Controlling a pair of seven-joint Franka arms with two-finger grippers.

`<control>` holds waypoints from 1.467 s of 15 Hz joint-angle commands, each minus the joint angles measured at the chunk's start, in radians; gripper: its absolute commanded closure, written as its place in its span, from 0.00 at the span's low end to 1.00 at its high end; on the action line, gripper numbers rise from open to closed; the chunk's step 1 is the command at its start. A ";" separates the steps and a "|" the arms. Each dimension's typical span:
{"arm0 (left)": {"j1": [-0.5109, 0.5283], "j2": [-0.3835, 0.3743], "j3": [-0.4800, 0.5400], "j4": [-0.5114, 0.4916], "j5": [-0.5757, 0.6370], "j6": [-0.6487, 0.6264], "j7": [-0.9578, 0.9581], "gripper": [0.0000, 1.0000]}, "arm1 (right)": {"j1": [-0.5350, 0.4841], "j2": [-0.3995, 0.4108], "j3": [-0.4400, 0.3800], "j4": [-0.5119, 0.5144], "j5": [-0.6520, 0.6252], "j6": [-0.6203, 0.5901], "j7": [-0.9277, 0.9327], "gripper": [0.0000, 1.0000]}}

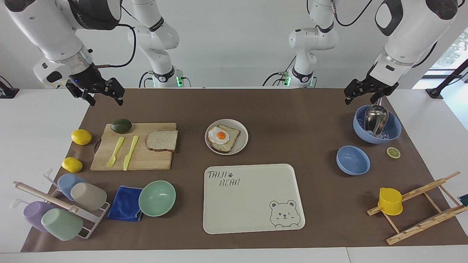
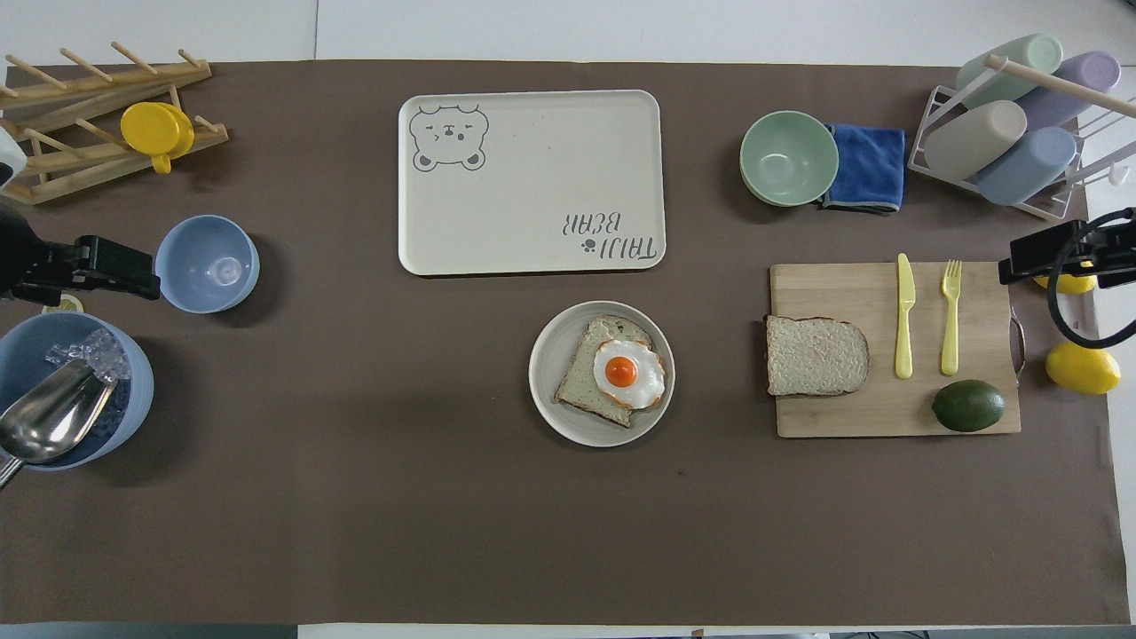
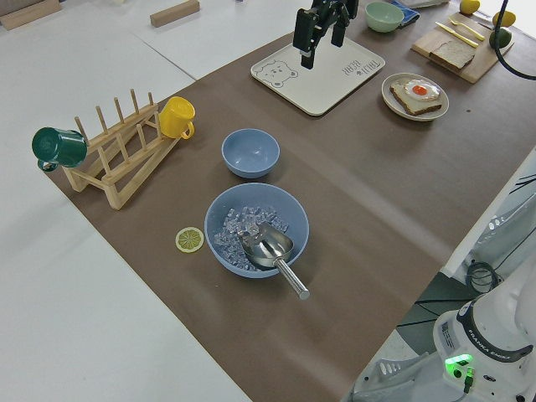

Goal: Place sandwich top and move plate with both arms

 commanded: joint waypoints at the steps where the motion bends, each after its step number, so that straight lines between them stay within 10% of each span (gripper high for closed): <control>1: 0.005 -0.023 -0.001 -0.024 0.010 0.010 0.003 0.00 | -0.007 0.009 0.019 0.013 -0.030 -0.002 -0.001 0.00; 22: 0.005 -0.021 0.000 -0.022 0.010 0.011 0.005 0.00 | -0.003 0.001 0.013 -0.002 -0.030 -0.016 -0.003 0.00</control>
